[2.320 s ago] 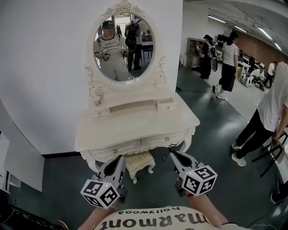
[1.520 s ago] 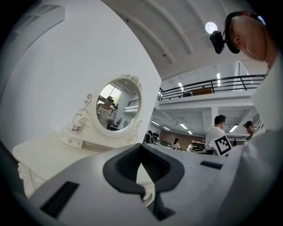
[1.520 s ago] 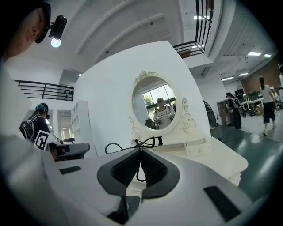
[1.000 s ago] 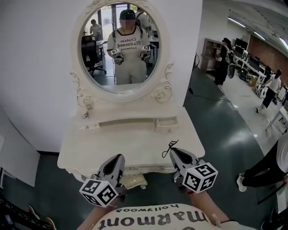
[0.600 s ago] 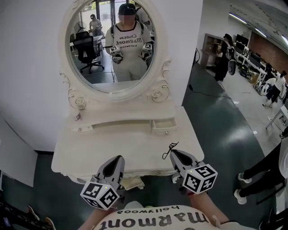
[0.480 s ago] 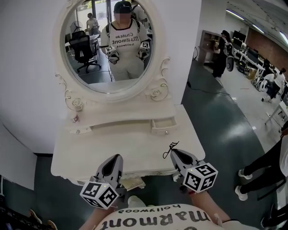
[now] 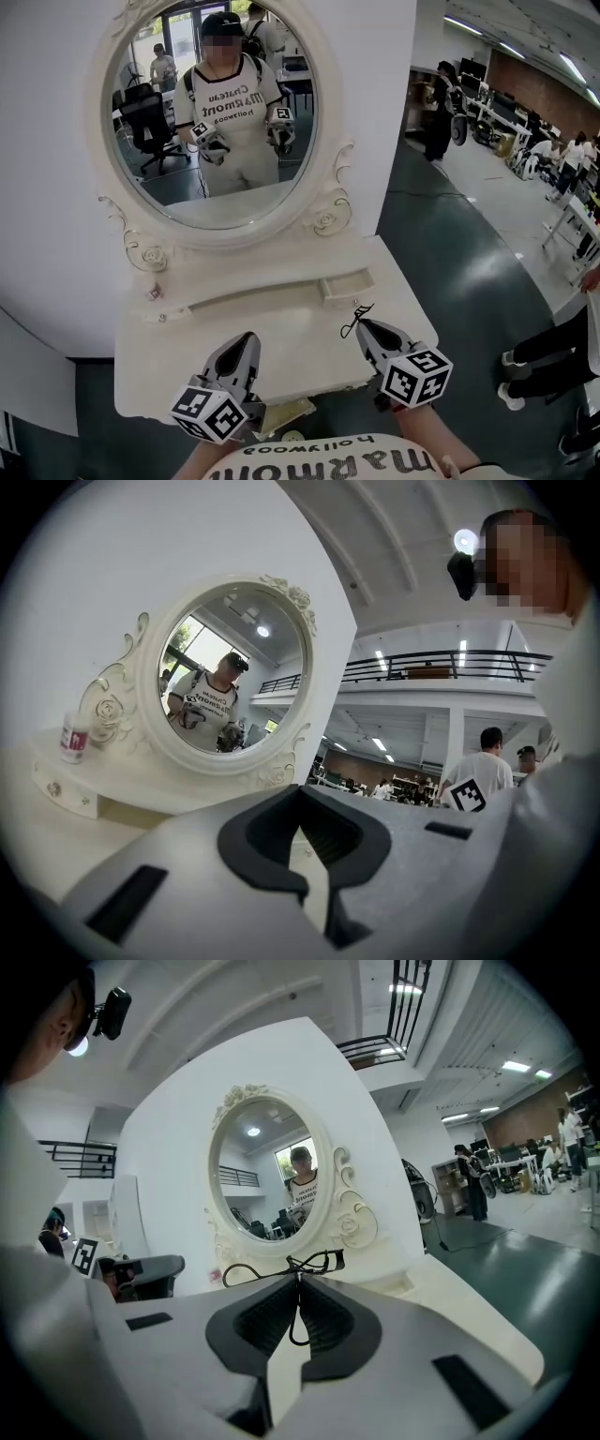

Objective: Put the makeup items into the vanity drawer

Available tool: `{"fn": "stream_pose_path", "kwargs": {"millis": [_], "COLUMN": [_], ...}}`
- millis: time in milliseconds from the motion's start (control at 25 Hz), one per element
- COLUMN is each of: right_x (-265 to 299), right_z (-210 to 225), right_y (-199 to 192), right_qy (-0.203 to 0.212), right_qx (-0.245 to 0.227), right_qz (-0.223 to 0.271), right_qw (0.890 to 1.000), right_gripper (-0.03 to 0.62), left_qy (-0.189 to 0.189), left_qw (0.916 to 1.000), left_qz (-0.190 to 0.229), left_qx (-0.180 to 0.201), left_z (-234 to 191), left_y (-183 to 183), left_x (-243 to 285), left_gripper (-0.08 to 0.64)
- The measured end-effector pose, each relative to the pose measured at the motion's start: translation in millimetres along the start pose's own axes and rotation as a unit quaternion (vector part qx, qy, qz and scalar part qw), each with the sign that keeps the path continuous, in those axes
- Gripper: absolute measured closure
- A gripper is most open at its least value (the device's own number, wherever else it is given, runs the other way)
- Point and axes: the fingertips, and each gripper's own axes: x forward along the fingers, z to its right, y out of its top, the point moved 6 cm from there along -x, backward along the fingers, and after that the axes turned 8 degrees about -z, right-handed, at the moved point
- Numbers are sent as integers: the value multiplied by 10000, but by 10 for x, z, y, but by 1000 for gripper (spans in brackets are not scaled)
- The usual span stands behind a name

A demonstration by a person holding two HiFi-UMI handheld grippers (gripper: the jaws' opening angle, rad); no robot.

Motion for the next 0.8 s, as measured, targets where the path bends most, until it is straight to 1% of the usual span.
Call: {"fn": "stream_pose_path", "kwargs": {"millis": [80,160,280,400,560,680,800], "right_x": [86,170,306,415,589,745,867], "right_z": [5,17,51,133,347,492,630], "right_y": [19,6,-13,-30,67,179,320], "right_qy": [-74,-147,-218,-300,-384,-290,-162], "right_qx": [25,15,-51,-107,-166,-204,-290], "right_qz": [104,98,-61,-222,-301,-364,-388], "right_qw": [9999,9998,9997,9992,9987,9987,9987], "right_gripper": [557,557,557,557,557,557,557], "left_qy": [-85,-99,-124,-82,126,404,596], "left_qw": [9999,9998,9997,9996,9996,9988,9976], "left_qz": [-87,-190,-220,-204,-120,30,129], "left_qx": [11,13,-25,-186,-217,-276,-321], "left_z": [-113,-220,-346,-443,-566,-633,-632], "left_y": [12,-12,-26,-55,5,84,146], "left_x": [44,83,131,138,179,195,268], "left_gripper": [552,552,552,552,552,552,552]}}
